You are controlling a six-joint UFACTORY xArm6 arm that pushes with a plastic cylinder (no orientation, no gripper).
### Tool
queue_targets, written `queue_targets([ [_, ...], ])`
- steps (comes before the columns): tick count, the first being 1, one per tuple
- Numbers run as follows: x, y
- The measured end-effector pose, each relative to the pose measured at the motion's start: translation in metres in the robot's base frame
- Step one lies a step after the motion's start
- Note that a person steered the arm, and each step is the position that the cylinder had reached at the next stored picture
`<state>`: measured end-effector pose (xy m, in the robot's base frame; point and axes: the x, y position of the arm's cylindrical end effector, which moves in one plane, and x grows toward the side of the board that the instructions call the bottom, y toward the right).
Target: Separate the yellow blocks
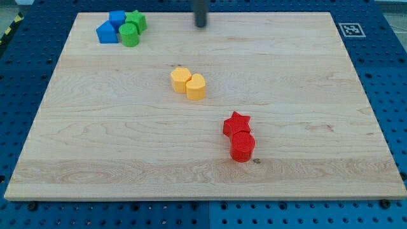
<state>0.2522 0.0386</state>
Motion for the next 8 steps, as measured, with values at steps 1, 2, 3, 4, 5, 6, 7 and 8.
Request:
queue_targets([
  [1,0.076,0.063],
  [2,0.149,0.084],
  [3,0.174,0.075],
  [4,0.181,0.062],
  [5,0.194,0.062],
  [6,0.2,0.062],
  [7,0.201,0.043],
  [8,0.201,0.001],
])
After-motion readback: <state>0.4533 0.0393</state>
